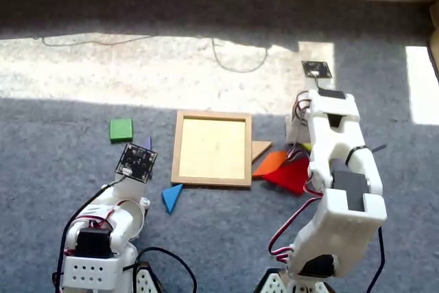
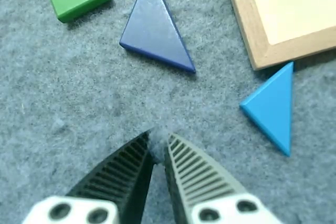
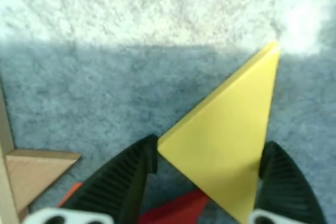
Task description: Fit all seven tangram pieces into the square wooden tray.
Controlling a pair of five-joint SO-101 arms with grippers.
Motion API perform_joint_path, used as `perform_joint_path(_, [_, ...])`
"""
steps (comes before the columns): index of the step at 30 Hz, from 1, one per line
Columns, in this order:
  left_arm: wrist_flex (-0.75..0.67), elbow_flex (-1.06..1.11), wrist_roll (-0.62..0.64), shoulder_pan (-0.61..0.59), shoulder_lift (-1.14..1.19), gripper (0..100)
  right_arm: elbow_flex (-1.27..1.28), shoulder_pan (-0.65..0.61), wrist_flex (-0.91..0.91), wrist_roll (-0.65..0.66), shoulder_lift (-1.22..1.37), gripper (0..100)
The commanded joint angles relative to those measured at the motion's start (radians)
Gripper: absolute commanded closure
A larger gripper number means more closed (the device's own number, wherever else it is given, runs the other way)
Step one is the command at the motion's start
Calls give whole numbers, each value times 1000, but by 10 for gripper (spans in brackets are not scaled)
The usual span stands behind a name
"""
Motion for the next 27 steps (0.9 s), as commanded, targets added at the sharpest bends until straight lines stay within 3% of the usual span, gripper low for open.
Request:
perform_joint_path(1, [3,21,2,-12,-12,994,-10,21,-13,9,-12,738])
perform_joint_path(9, [3,21,2,-12,-12,994,-12,18,-8,2,-18,754])
perform_joint_path(15, [3,21,2,-12,-12,994,-13,-7,-13,-23,-13,633])
perform_joint_path(27, [3,21,2,-12,-12,994,-56,-21,-76,-75,-10,626])
